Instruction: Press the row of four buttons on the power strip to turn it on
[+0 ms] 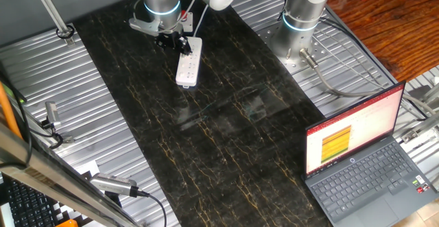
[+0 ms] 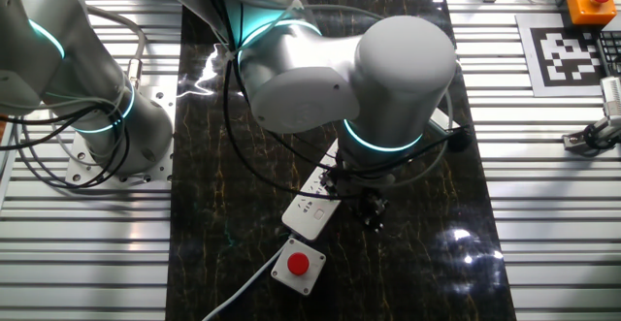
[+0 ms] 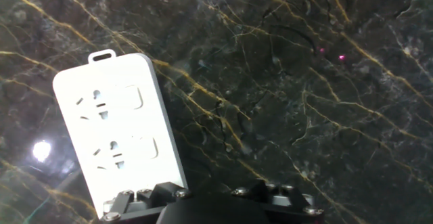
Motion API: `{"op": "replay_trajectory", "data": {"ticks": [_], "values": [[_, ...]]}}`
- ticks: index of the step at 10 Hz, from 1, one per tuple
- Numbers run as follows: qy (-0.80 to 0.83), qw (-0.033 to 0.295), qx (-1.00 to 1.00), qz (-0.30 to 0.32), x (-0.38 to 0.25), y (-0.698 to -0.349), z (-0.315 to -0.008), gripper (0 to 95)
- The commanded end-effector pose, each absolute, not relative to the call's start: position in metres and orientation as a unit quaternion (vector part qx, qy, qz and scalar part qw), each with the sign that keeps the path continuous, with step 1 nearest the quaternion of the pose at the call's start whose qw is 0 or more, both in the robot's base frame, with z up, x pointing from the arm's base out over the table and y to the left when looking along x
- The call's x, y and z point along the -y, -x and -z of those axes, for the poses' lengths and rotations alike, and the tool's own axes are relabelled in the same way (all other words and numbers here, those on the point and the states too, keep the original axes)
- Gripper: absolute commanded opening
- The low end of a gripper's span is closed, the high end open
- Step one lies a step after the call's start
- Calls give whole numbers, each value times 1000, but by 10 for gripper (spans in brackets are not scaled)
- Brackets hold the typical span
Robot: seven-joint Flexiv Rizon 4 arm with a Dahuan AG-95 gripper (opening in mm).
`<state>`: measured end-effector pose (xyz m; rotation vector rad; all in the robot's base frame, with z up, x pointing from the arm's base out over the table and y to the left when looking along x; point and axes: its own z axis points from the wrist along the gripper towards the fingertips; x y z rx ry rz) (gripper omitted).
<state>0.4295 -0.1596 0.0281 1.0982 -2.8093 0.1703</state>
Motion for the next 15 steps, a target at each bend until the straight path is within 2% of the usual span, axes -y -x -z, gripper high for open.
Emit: {"op": "replay_trajectory", "data": {"ticks": [1,2,3,10,15], "values": [[-366,56,927,-55,162,-430,-10,570],[-368,57,927,-54,161,-430,-11,570],[-369,57,926,-52,161,-429,-13,760],[-383,61,920,-52,160,-429,-46,760],[-387,64,919,-38,161,-430,-41,760]]}}
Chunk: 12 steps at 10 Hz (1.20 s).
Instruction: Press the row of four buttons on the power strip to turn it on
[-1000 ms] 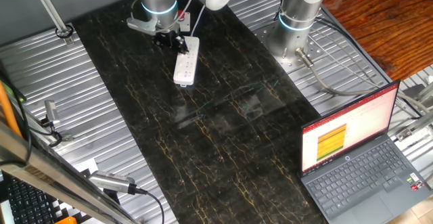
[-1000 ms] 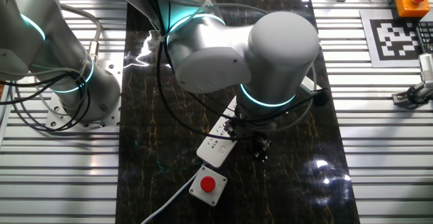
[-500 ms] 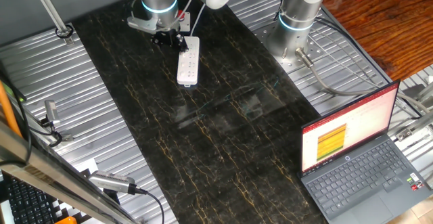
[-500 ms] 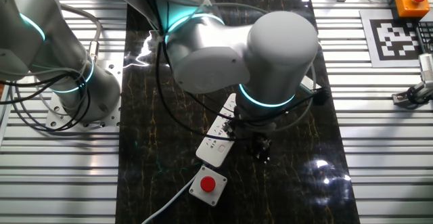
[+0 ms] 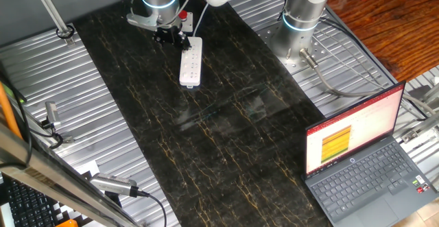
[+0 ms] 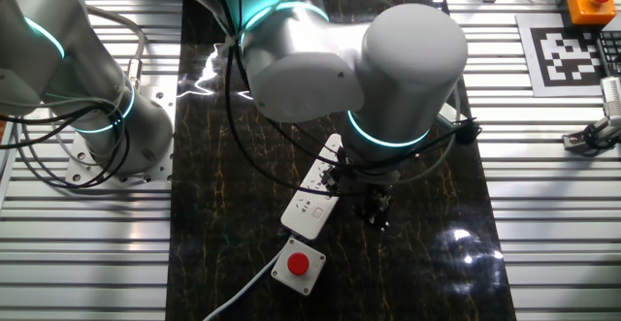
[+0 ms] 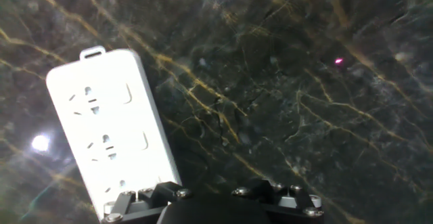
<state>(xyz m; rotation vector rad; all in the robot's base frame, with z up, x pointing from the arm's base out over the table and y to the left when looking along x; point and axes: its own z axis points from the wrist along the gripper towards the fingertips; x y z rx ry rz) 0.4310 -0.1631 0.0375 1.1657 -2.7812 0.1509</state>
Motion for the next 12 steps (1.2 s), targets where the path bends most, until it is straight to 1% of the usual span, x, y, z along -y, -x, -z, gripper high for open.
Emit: {"op": "replay_trajectory", "data": {"ticks": [1,12], "values": [[-389,65,918,-37,161,-430,-40,760],[-389,63,919,-29,157,-423,-28,760]]}}
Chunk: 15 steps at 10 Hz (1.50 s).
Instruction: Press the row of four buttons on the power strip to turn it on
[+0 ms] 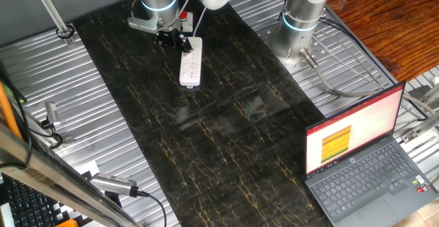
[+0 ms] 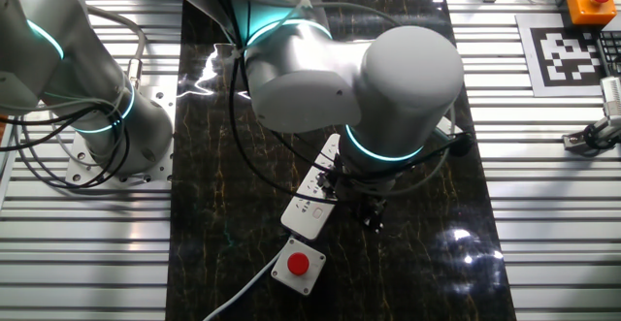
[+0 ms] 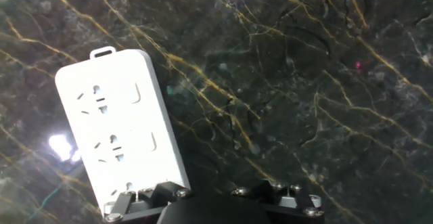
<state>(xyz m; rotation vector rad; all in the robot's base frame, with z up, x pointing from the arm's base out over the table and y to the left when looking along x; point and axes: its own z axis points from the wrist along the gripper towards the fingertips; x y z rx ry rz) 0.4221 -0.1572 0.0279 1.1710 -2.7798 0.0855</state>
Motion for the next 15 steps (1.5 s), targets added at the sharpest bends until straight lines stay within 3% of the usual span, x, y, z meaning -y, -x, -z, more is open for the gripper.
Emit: {"op": "replay_trajectory", "data": {"ticks": [1,5,6,9,12,13,15], "values": [[-390,63,918,-30,157,-423,-27,760],[-390,57,919,-29,159,-425,-11,760],[-381,74,922,-10,158,-424,-17,760],[-379,79,922,-13,149,-428,-44,760],[-369,77,926,-11,129,-437,-49,760],[-365,78,927,-16,122,-441,-48,570],[-363,79,928,-22,112,-450,-44,570]]}}
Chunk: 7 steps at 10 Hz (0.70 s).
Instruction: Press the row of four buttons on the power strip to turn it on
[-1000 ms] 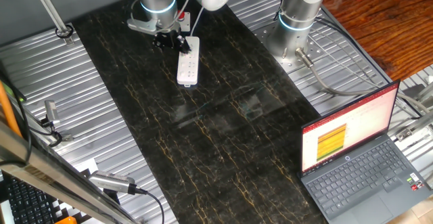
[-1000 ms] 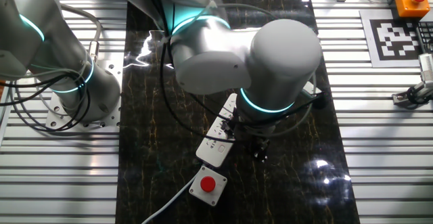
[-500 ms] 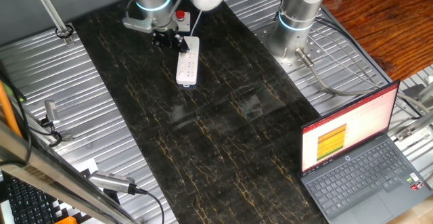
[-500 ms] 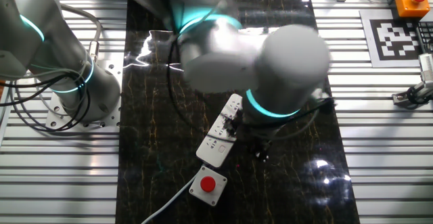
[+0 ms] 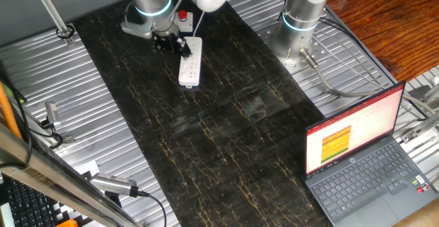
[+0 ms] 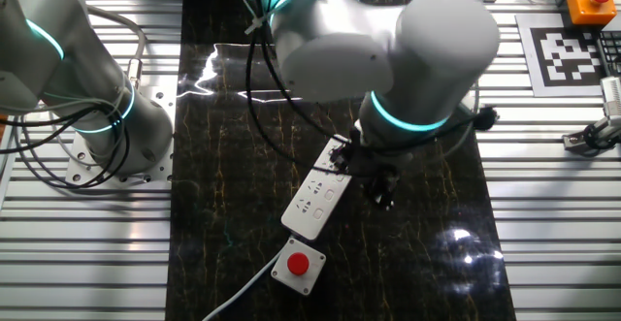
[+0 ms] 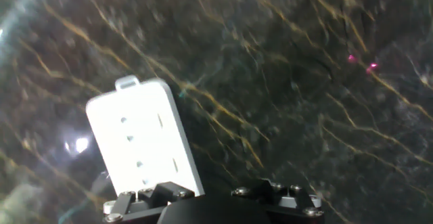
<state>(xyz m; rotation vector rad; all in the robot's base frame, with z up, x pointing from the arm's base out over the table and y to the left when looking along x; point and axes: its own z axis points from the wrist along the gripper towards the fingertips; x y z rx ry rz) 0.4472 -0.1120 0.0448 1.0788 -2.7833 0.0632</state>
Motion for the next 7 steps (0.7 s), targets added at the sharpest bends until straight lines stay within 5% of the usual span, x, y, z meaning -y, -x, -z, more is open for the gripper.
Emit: {"op": "replay_trajectory", "data": {"ticks": [1,7], "values": [[-364,79,928,-22,112,-450,-42,570],[-367,81,926,-22,114,-449,-38,570]]}}
